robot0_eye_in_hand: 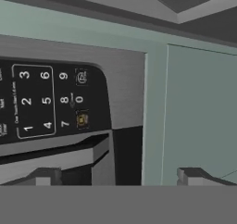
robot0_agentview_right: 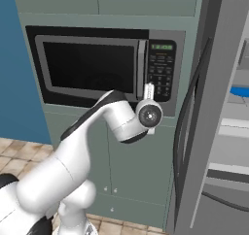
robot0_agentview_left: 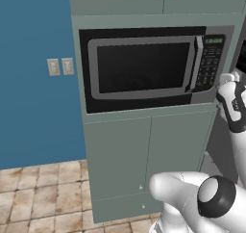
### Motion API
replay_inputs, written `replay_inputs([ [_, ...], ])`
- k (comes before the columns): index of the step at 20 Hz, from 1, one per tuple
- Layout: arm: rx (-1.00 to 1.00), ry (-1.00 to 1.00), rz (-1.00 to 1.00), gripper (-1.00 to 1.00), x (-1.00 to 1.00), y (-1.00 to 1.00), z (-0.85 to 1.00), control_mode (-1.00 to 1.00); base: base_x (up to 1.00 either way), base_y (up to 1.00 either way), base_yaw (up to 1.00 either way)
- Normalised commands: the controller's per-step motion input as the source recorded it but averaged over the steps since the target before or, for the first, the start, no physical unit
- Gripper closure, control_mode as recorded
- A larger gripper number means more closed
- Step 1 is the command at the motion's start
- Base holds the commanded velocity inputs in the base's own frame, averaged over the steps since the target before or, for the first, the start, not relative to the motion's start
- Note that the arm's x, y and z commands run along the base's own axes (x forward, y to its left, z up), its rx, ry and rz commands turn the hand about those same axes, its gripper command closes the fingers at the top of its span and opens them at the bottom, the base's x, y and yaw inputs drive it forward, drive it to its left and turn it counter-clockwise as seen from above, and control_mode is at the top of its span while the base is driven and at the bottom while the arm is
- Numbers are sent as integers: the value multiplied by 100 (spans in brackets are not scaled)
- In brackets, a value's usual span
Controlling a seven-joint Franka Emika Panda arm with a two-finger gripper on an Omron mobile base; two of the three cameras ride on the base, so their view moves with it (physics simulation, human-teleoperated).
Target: Transport the fish from the fridge to the microwave and turn on the microwave.
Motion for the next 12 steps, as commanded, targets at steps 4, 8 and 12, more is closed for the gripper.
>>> replay_inputs([
  [4, 0, 0, -1, -100, 9, -3, 0, -100, 0, 0, 0],
  [8, 0, 0, -4, -100, 4, -8, 0, -100, 0, 0, 0],
  [12, 0, 0, -6, -100, 0, -6, 0, -100, 0, 0, 0],
])
